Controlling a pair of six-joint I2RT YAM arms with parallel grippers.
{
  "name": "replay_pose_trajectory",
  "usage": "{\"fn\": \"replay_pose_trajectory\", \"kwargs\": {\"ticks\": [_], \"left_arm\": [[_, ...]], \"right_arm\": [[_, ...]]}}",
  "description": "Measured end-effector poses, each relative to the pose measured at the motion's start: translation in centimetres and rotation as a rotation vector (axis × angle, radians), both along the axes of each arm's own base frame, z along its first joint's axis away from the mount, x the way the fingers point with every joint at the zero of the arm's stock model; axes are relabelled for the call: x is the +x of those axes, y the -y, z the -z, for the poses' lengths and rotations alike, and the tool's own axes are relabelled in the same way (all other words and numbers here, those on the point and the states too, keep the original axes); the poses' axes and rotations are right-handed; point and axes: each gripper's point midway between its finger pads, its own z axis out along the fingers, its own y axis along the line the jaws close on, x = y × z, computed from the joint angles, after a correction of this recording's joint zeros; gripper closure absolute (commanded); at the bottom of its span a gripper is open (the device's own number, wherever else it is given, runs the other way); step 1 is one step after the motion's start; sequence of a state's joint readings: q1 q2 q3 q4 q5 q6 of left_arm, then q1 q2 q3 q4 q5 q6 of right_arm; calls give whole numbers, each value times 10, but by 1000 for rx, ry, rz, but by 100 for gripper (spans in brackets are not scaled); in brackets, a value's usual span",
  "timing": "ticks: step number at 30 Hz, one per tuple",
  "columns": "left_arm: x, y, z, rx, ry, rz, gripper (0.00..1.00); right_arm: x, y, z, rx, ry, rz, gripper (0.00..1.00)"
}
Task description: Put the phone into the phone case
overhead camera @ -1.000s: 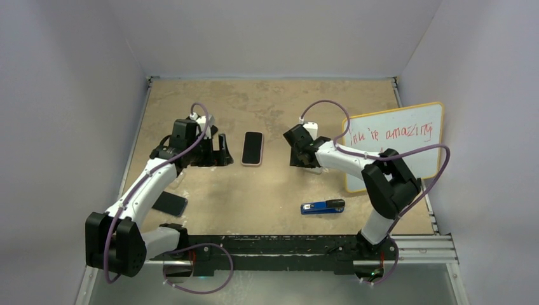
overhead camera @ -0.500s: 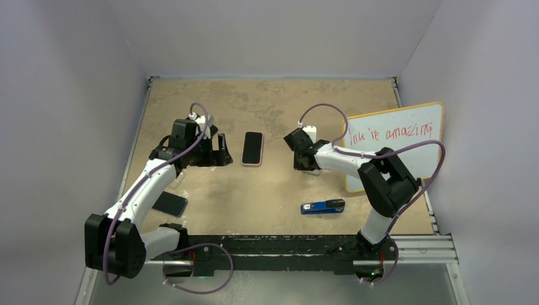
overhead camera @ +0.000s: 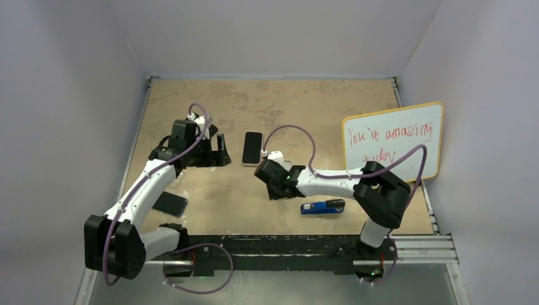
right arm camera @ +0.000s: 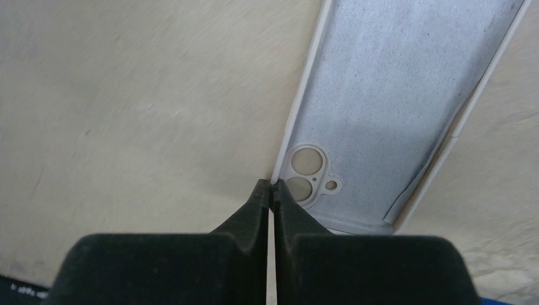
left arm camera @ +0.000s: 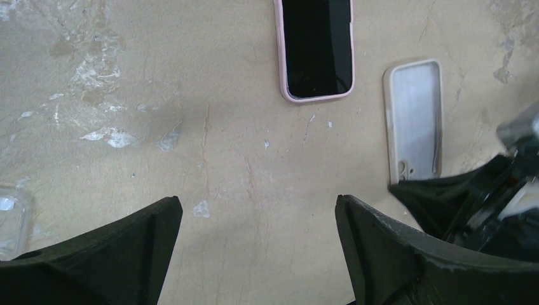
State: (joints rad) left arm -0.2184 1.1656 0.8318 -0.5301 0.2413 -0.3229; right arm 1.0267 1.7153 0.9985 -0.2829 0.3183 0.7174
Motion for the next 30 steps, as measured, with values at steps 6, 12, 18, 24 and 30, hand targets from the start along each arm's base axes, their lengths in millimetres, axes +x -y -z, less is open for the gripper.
{"fn": "replay_pose_trajectory", "kwargs": {"ticks": [6,12,18,24,30], "left_arm": [[-2,-4,-4,10,13,-16,3],[0,-14,-5,48,23,-68,1],[3,-32,-1,114,16,-171,0],[4,-51,3,149,-7,-296,0],[3,-71,7,139,-48,-467,0]], "right_arm": [[-37,-25,1,10,-6,-100,100],[-42,-30,1,23,-7,-99,79],[-48,-39,-2,58,-16,-106,55],[-49,-45,-28,137,7,-99,23],[-49,-45,-58,243,48,-91,1]]}}
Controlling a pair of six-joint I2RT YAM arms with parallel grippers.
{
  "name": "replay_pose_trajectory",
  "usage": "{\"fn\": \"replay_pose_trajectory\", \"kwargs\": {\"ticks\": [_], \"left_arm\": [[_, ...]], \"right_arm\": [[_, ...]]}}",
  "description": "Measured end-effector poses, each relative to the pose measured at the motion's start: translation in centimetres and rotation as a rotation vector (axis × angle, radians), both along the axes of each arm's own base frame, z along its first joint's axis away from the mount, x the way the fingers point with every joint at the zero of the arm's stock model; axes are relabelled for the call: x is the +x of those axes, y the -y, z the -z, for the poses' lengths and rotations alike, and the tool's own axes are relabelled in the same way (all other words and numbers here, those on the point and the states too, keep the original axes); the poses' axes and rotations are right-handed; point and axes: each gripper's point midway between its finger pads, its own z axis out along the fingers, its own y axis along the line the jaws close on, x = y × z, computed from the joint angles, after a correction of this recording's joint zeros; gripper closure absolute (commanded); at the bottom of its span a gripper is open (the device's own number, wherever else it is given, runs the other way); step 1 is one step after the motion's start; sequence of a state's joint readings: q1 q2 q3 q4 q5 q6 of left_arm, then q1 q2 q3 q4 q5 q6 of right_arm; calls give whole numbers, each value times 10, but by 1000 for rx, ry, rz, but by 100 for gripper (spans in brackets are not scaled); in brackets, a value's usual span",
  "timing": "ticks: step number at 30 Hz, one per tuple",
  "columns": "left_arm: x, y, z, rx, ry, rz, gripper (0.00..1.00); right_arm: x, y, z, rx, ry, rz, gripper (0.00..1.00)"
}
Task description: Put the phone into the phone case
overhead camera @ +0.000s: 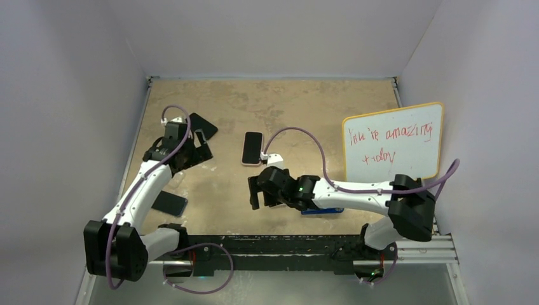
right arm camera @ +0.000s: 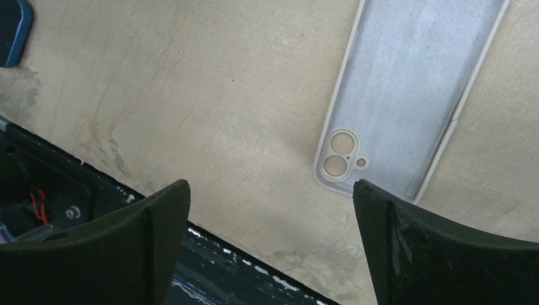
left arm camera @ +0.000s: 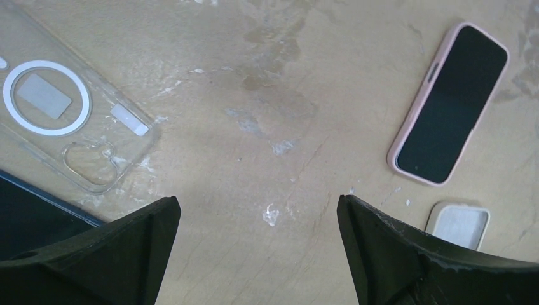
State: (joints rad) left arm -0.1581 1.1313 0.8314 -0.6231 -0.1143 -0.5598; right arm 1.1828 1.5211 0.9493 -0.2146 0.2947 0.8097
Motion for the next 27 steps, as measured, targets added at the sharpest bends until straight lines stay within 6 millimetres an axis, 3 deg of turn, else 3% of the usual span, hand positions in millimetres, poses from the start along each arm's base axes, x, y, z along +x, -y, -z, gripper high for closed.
{"fn": "replay_pose_trajectory", "kwargs": {"ticks": [4,7,17,21,27], "left_arm": [[7,-11,11,1,-42,-89,1],[25,-16,15,0,-62,-144,1],[132,-26,13,6,-23,-361,6],[161,-31,21,6,-17,-453,7],[181,-31,46,-4,-46,-538,7]], "right_arm": [[-4,7,-6,25,7,-2,1],[-4,10,-15,38,23,-9,1],[-6,32,-60,130,118,-21,1],[-8,40,-59,142,124,-9,1],[-10,48,-51,127,117,2,1]]}}
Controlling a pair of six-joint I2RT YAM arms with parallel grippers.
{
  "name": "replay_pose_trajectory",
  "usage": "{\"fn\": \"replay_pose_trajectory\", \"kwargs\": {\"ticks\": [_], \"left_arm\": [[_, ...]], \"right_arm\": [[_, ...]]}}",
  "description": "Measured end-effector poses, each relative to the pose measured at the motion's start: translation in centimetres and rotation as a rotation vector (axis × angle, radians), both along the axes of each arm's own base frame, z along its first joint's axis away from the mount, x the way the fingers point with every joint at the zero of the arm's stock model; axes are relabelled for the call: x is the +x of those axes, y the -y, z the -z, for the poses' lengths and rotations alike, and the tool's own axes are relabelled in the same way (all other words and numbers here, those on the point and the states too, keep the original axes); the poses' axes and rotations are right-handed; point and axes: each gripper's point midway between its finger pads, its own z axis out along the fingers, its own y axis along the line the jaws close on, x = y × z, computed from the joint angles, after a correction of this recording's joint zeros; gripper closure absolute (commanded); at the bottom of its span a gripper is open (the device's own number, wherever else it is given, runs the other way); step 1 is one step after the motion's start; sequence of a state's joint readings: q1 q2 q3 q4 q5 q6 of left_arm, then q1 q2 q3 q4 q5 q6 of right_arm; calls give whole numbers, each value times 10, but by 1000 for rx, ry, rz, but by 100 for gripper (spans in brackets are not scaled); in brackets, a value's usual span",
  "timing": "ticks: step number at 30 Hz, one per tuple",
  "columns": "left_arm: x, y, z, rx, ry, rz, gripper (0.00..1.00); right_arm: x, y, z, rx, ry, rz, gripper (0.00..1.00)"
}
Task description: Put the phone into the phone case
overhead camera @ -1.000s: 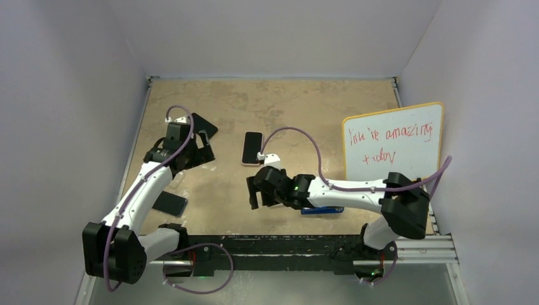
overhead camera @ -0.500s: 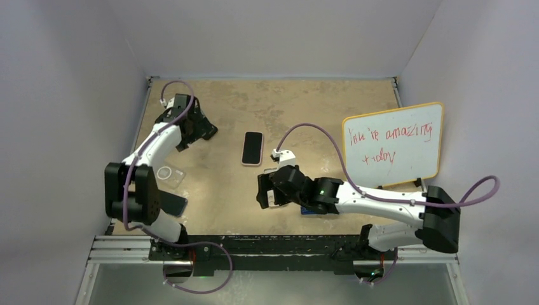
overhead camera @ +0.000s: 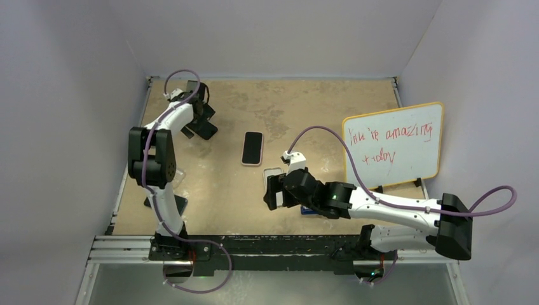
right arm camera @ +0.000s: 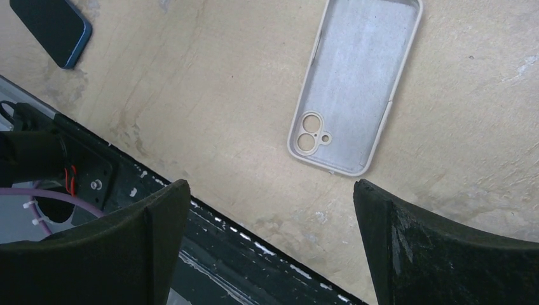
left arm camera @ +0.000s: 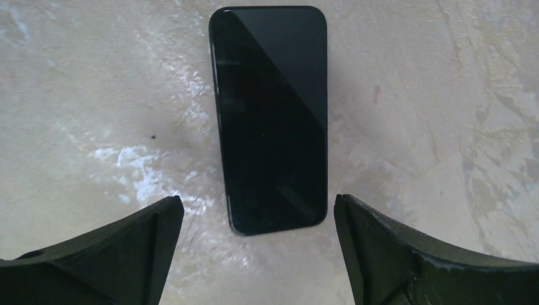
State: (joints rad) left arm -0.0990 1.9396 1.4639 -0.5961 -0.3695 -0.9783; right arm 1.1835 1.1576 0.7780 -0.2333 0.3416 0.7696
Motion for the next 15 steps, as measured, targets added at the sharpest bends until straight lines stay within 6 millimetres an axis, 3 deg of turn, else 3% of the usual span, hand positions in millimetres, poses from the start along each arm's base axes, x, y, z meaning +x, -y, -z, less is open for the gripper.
{"fn": "replay_pose_trajectory", "kwargs": {"ticks": [8,15], "left_arm": [[21,2,35,-1,-49,-23,4],[28,1,43,8,-68,-29,5]], "right_arm": [[0,1,0,-8,6,-7,1],[1,0,4,-26,9,-12,1]]}}
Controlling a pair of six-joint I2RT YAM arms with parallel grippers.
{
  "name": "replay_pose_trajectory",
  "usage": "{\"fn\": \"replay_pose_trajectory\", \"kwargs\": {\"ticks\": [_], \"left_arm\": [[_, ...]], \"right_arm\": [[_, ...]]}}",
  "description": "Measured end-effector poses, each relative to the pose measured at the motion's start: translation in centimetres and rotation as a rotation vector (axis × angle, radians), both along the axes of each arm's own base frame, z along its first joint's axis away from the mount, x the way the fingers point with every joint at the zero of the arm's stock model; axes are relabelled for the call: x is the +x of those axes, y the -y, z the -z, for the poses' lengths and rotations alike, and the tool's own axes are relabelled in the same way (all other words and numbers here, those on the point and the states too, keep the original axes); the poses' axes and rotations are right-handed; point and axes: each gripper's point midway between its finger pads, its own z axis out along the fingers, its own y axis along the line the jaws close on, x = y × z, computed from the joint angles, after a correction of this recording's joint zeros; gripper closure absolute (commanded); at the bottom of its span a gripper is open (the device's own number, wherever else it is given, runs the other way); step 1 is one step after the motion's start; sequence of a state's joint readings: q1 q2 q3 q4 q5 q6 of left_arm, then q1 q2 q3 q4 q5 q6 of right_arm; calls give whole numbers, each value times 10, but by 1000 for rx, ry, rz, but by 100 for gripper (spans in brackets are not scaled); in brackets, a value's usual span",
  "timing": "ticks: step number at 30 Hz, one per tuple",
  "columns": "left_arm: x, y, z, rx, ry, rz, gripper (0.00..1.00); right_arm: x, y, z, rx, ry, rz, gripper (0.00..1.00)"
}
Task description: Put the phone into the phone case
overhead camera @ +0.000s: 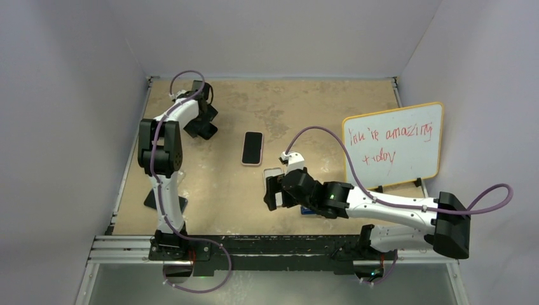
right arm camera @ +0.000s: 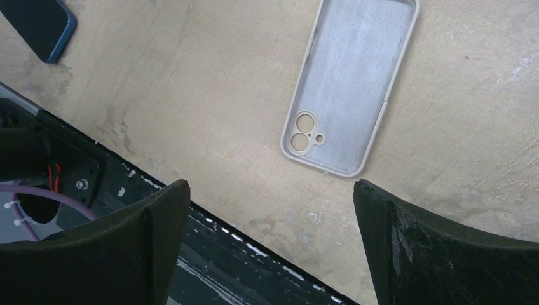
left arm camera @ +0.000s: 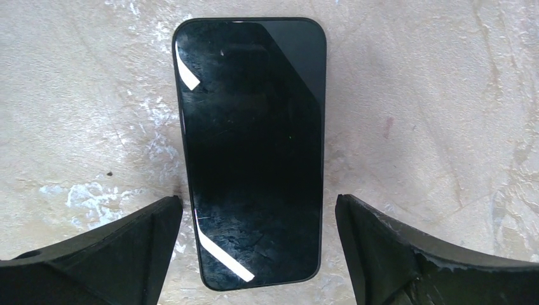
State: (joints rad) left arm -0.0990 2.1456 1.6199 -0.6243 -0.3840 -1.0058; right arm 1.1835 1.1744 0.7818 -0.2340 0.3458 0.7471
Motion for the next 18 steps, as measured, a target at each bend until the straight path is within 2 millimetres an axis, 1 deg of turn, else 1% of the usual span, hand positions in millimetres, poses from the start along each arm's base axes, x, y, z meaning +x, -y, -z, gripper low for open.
{"fn": "replay_pose_trajectory", "kwargs": {"ticks": [5,15,18], "left_arm": [[-1,-3,2,16,-19,-12,8],[-1,-8,4,25,-36,-10,15],[0,-12,4,14,-38,-3,16]], "right_arm": [[0,0,4,-16,-3,-3,1],[1,0,2,-15,4,-6,1],[1,0,2,-14,5,-5,1]]}}
